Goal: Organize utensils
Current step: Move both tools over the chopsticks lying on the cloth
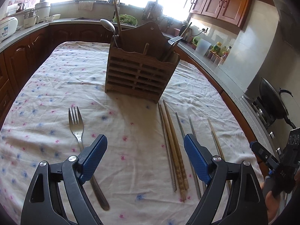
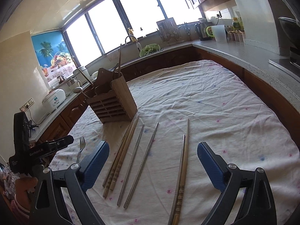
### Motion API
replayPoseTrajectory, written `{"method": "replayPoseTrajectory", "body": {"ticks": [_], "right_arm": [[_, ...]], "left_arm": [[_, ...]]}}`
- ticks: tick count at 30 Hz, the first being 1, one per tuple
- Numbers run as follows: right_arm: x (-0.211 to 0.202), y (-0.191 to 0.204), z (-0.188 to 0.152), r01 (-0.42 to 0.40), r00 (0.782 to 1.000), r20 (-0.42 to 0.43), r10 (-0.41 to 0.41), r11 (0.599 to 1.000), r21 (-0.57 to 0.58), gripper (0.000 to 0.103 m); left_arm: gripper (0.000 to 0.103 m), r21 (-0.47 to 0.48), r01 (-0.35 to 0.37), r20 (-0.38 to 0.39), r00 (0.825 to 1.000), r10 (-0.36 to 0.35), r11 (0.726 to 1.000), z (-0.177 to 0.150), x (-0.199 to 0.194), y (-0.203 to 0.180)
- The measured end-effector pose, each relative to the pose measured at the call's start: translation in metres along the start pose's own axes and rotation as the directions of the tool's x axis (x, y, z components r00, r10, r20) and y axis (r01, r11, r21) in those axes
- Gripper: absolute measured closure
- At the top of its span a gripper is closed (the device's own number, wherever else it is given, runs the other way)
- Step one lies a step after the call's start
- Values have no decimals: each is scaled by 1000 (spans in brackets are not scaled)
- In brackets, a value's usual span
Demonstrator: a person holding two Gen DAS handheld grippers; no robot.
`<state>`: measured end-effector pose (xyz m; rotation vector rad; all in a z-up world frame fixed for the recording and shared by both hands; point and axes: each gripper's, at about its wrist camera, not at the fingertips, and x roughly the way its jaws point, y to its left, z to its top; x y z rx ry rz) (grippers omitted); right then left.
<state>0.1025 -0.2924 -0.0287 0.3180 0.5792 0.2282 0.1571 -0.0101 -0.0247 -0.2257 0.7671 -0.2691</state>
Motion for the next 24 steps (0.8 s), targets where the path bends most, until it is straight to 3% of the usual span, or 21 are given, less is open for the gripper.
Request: {"method": "replayPoseTrajectory", "body": {"ticks": [17, 20, 24], "right_arm": [[4, -26, 1, 48, 999, -11, -48, 998, 31, 8], [8, -28, 5, 58, 998, -12, -58, 998, 25, 15], [17, -34, 14, 90, 996, -27, -89, 996, 30, 29]], "left_arm": [[17, 123, 43, -37, 999, -39, 992, 8, 28, -49], [22, 143, 61, -50, 997, -54, 988, 14, 36, -58], [38, 173, 80, -81, 994, -67, 982, 22, 51, -70]]}}
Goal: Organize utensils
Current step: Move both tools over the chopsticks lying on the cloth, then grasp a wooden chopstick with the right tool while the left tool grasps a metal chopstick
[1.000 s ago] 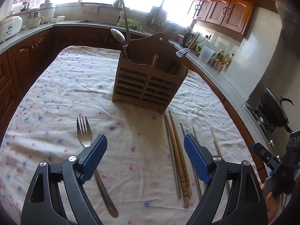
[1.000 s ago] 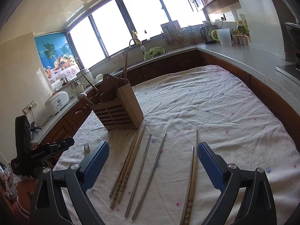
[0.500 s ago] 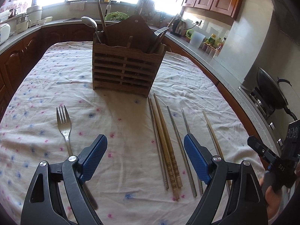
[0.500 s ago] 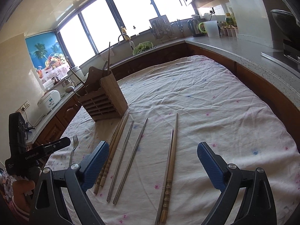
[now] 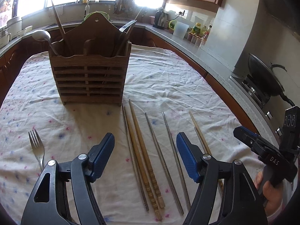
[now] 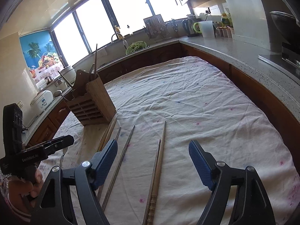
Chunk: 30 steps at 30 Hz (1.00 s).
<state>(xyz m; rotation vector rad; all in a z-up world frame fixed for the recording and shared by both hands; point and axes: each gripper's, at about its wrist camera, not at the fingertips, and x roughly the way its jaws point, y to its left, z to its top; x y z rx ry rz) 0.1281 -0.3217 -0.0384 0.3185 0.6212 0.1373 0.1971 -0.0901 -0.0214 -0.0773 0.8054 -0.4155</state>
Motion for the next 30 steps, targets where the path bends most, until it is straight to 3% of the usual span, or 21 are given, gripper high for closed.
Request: {"method": "replayPoseTrajectory", "body": {"ticks": [4, 10, 18, 26, 29, 30], "right_arm": [[14, -4, 10, 8, 1000, -28, -8, 1000, 2, 45], [42, -7, 23, 13, 996, -91, -13, 1000, 0, 61], [89, -9, 31, 19, 982, -189, -21, 1000, -17, 76], [118, -7, 34, 41, 969, -241, -54, 997, -59, 81], [127, -5, 34, 53, 962, -262, -72, 995, -79, 82], [132, -5, 33, 55, 958, -277, -78, 994, -91, 82]], "left_arm": [[49, 24, 15, -32, 999, -14, 1000, 8, 17, -7], [68, 45, 27, -94, 995, -23, 999, 16, 45, -13], [80, 41, 26, -171, 985, -18, 999, 23, 81, -9], [80, 74, 17, -222, 975, 0, 997, 34, 109, -16], [89, 86, 10, -270, 963, 13, 996, 30, 123, -18], [89, 89, 12, -253, 968, 11, 996, 29, 123, -18]]}}
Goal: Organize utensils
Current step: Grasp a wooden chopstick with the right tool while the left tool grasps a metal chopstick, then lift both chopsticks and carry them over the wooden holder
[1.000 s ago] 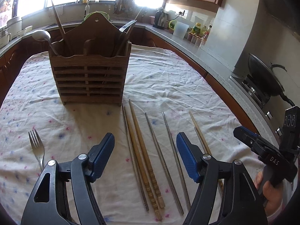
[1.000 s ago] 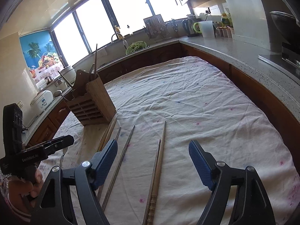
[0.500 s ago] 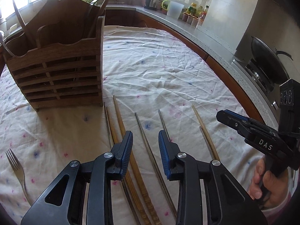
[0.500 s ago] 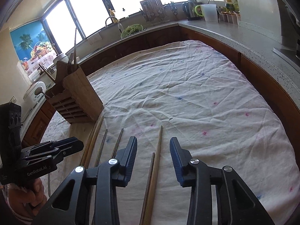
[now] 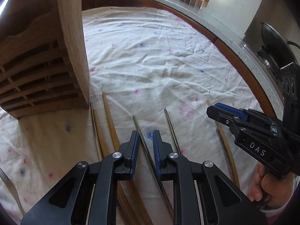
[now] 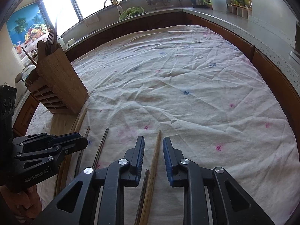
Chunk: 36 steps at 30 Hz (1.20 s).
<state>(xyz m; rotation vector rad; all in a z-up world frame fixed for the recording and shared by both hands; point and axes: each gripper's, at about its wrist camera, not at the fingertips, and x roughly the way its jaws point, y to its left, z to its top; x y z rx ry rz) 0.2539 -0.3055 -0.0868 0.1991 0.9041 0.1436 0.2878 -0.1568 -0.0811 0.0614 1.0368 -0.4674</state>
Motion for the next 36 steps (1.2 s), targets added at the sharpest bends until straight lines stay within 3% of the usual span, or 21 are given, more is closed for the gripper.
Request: {"method": "replayPoseTrajectory", "body": {"ticks": [3, 6, 12, 19, 27, 36], "right_arm": [[9, 2, -1, 10, 1000, 7, -9, 999, -39, 84], [13, -5, 1, 8, 1000, 5, -8, 1000, -17, 95], [11, 2, 2, 41, 999, 12, -40, 998, -49, 95], [-5, -2, -1, -14, 999, 30, 14, 1000, -3, 98], [-55, 2, -6, -72, 990, 123, 69, 997, 17, 98], [-124, 21, -4, -135, 958, 254, 131, 991, -3, 98]], "left_arm": [[93, -3, -1, 1, 1000, 1, 1000, 0, 1, 1], [96, -9, 0, -2, 1000, 0, 1000, 1, 2, 4], [96, 18, -31, 4, 1000, 31, 999, 2, 3, -3], [99, -9, 5, 17, 1000, -5, 1000, -5, -8, -1], [99, -28, 80, 122, 990, -76, 996, -16, -61, -4], [99, -50, 140, 293, 949, -119, 989, -31, -146, 5]]}}
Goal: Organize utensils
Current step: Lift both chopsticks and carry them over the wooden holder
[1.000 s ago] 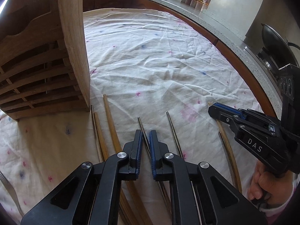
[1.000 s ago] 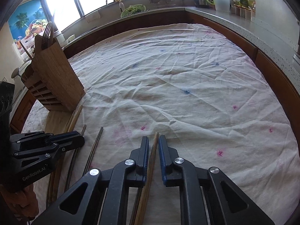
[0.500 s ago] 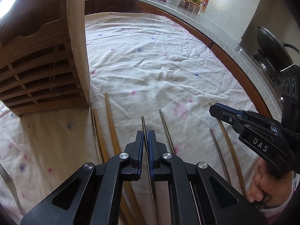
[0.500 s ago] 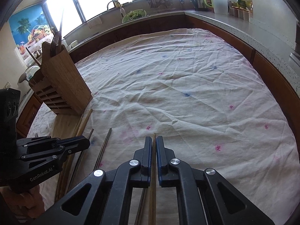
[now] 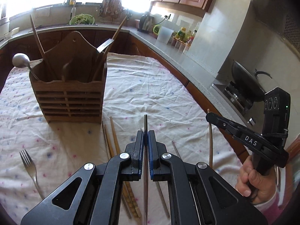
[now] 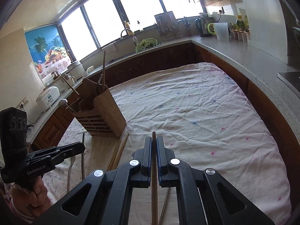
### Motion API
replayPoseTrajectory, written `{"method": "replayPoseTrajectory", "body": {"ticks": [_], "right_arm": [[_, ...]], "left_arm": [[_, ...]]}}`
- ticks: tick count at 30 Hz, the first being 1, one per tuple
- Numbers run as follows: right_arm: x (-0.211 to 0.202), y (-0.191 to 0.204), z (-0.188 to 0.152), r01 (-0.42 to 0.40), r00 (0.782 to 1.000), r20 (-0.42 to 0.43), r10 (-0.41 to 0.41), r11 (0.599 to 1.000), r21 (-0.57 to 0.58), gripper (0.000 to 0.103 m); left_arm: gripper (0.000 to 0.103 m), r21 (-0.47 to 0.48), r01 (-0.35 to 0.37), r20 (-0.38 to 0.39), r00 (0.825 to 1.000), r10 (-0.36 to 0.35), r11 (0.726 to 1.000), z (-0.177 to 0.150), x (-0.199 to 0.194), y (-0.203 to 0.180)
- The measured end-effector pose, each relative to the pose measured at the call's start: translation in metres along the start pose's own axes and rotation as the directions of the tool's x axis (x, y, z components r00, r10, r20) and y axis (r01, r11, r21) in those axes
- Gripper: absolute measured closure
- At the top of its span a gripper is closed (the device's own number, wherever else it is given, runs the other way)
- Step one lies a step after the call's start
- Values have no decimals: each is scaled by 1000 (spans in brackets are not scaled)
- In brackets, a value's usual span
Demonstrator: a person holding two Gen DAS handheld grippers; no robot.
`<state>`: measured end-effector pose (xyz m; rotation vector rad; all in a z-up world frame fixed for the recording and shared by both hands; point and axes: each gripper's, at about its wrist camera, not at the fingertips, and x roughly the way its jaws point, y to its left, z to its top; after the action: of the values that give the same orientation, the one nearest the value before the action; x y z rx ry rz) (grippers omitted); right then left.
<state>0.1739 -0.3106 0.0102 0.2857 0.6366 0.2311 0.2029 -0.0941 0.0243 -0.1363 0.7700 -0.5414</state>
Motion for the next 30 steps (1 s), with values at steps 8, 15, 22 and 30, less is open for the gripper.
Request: {"method": "replayPoseTrajectory", "body": {"ticks": [8, 15, 22, 30], "right_arm": [[-39, 27, 12, -41, 994, 101, 44, 999, -30, 98], [-54, 44, 16, -59, 988, 139, 67, 996, -60, 98], [-52, 52, 18, -67, 987, 144, 77, 995, -76, 98], [-52, 55, 20, -69, 985, 153, 79, 995, -74, 98]], "left_arm": [[99, -19, 12, 123, 992, -9, 1000, -2, -59, 7], [99, -34, 5, 169, 986, 1, 999, -10, -83, 15], [99, -47, 0, 196, 981, 9, 999, -11, -94, 23], [99, -55, -6, 218, 976, 18, 998, -9, -101, 29]]}}
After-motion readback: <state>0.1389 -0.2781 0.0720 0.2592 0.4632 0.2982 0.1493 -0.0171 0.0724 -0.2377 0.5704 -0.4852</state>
